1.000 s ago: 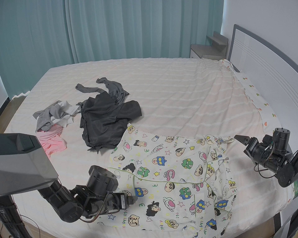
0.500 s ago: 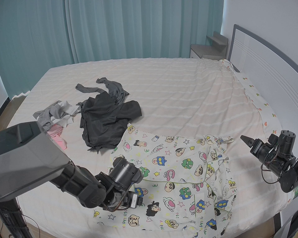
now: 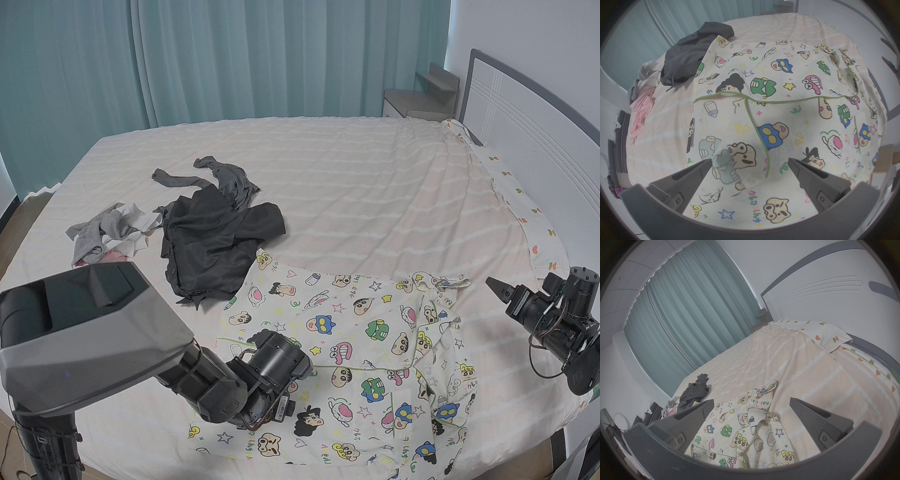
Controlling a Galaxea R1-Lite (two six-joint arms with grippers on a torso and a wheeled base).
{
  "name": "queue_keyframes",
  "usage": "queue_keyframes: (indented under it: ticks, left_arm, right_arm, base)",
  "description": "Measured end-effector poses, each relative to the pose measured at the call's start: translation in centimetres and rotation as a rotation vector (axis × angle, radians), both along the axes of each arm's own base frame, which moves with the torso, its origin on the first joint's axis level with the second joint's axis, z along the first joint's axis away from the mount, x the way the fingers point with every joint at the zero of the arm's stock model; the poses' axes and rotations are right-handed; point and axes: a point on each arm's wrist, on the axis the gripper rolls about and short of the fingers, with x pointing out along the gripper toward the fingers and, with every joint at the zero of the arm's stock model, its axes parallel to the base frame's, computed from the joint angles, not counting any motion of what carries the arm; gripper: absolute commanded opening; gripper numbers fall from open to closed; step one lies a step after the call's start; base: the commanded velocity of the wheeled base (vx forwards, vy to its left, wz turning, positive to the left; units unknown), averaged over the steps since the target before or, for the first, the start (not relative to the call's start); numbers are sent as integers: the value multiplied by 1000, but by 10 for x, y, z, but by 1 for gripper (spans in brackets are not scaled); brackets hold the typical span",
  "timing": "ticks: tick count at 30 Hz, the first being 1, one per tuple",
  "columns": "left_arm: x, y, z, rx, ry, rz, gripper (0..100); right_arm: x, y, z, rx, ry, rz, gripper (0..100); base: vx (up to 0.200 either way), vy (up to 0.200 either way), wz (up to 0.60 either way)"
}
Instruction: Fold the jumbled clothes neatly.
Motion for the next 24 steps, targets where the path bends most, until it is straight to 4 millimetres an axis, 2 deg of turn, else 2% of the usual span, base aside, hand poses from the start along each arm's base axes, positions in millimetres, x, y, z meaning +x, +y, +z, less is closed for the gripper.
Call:
queue_keyframes:
  ticks: [15, 16, 24]
  left_arm:
    - [8, 0, -23, 92, -7, 26, 100]
    - [8, 0, -23, 92, -6, 26, 0]
    - [7, 1, -25, 100, -6, 39, 0]
  right_arm:
    - [-3, 7, 0, -1, 3, 28, 100]
    - [-3, 7, 0, -1, 3, 28, 100]
    - [-4, 8, -1, -1, 8, 32, 100]
  base:
    - [0, 0, 0]
    - [0, 0, 0]
    - [0, 0, 0]
